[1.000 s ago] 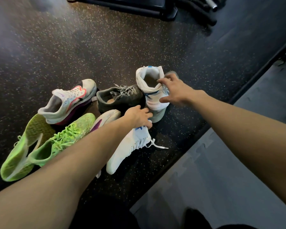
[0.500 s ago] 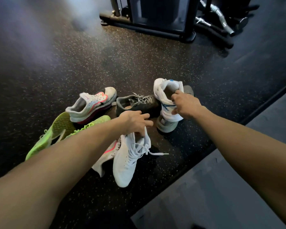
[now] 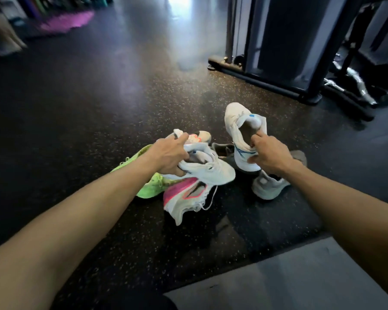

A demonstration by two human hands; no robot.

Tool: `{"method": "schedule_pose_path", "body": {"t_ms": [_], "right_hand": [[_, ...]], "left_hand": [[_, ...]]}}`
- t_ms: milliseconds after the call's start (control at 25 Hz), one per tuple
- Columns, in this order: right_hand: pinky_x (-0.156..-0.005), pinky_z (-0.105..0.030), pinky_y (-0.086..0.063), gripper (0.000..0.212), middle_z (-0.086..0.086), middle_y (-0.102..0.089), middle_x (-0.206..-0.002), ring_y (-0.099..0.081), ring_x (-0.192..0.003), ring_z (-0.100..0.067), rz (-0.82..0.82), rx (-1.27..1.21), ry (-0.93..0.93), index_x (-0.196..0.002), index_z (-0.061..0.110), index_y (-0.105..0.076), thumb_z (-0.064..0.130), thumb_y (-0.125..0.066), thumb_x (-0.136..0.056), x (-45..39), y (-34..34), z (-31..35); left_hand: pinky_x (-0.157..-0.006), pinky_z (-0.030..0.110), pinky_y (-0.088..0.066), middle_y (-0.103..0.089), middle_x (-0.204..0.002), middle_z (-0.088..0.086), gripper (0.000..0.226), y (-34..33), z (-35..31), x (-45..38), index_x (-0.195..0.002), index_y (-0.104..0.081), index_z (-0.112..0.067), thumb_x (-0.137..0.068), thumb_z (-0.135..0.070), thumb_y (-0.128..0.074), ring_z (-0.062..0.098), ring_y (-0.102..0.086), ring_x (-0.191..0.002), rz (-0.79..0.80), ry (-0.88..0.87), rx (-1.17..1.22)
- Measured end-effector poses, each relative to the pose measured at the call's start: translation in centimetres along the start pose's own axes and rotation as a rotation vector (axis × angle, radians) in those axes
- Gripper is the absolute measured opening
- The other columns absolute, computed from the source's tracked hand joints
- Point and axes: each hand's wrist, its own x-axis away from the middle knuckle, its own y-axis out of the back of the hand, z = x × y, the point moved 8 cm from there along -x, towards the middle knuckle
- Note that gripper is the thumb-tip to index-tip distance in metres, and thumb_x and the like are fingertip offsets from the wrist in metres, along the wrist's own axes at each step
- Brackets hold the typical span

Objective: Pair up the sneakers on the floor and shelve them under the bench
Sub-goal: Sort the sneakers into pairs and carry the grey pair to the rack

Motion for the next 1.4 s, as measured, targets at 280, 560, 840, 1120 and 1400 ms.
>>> {"method": "schedule_pose_path", "body": {"t_ms": [280,560,840,1120,1400], "right_hand": [[-0.07,-0.041,-0.042,0.037,-0.012,-0.05,-0.112,-0.056,-0.098,-0.037,-0.108,-0.095,0.233,-0.098,0.006,-0.051,0.027,-0.075,-0.078,-1.5,2.0,13.9],[-0.075,-0.04,-0.041,0.036,-0.012,-0.048,-0.111,-0.057,-0.099,-0.037,-0.051,-0.2,0.454,-0.089,0.012,-0.043,0.029,-0.074,-0.079,-1.5,1.1,31.7],[-0.073,-0.037,-0.041,0.032,-0.005,-0.047,-0.111,-0.057,-0.101,-0.028,0.043,-0.221,0.631,-0.105,0.012,-0.054,0.028,-0.071,-0.083,2.9,-8.3,45.8],[-0.065,-0.033,-0.037,0.029,-0.004,-0.044,-0.113,-0.056,-0.1,-0.026,0.212,-0.152,0.733,-0.107,0.011,-0.05,0.028,-0.064,-0.088,8.1,-20.1,51.2],[-0.061,-0.031,-0.043,0.024,-0.003,-0.045,-0.11,-0.059,-0.093,-0.023,0.266,-0.167,0.672,-0.107,0.011,-0.053,0.023,-0.063,-0.088,10.0,-27.5,52.7]], "left_hand": [[-0.07,0.04,-0.046,-0.036,-0.117,0.008,0.047,-3.8,11.1,11.1,-0.103,-0.067,-0.016,-0.079,-0.056,-0.066,0.032,-0.05,-0.093,-0.145,0.695,0.338],[-0.062,0.035,-0.044,-0.034,-0.115,0.006,0.046,-10.2,17.9,25.5,-0.103,-0.064,-0.016,-0.083,-0.057,-0.062,0.027,-0.048,-0.087,-0.163,1.118,0.425],[-0.065,0.033,-0.041,-0.033,-0.117,0.005,0.048,-19.0,19.2,35.1,-0.109,-0.063,-0.015,-0.085,-0.057,-0.061,0.025,-0.045,-0.091,-0.115,1.357,0.463],[-0.063,0.031,-0.046,-0.032,-0.115,0.004,0.05,-29.2,15.6,39.1,-0.103,-0.063,-0.015,-0.087,-0.062,-0.056,0.025,-0.045,-0.094,-0.017,1.467,0.527],[-0.059,0.029,-0.042,-0.03,-0.117,0.004,0.051,-36.4,12.3,38.0,-0.106,-0.061,-0.016,-0.089,-0.063,-0.051,0.024,-0.044,-0.096,0.08,1.498,0.581]]}}
